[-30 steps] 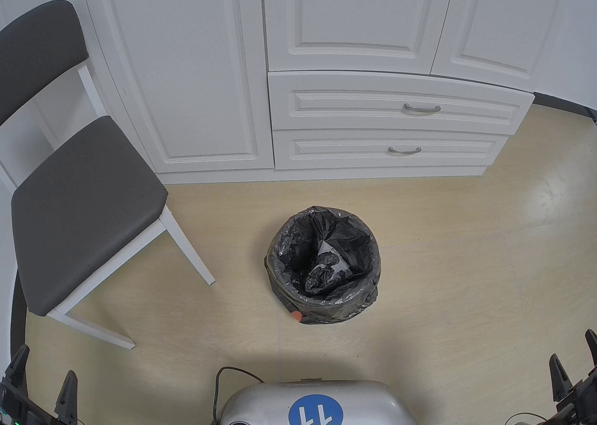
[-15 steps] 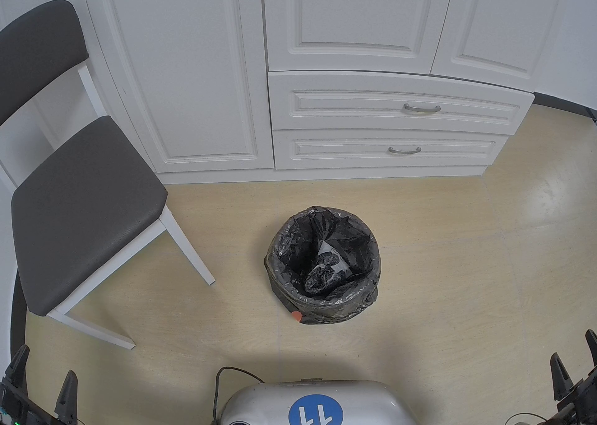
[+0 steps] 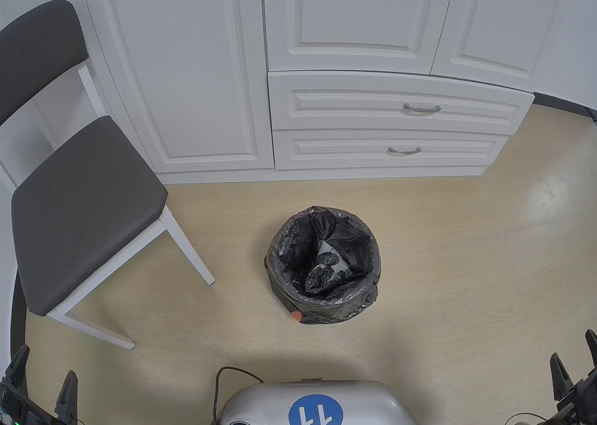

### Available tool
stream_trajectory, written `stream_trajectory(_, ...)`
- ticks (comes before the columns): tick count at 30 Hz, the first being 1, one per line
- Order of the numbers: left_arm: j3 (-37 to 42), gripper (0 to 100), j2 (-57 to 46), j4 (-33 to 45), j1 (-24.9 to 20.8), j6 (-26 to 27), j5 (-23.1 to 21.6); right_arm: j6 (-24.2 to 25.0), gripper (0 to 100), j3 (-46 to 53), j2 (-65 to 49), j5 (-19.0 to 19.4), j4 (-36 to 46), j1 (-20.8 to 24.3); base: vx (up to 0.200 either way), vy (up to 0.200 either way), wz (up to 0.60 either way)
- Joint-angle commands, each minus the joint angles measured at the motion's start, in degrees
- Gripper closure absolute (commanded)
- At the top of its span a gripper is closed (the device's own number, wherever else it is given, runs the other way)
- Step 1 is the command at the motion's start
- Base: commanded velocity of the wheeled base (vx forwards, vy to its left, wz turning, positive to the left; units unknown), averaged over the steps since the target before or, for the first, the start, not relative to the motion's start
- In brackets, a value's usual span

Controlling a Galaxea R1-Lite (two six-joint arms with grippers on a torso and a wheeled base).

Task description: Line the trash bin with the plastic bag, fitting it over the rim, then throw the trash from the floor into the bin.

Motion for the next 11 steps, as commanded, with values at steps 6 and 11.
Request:
stream_trajectory(6, 1.0, 0, -0.7, 0.0, 0.0, 0.0, 0.0, 0.0, 0, 0.9, -0.8, 0.0, 0.0, 0.0, 0.000, 0.000, 0.00)
stream_trajectory(11, 1.0, 0, -0.7, 0.0, 0.0, 0.0, 0.0, 0.0, 0, 0.9, -0.8, 0.0, 0.0, 0.0, 0.000, 0.000, 0.00)
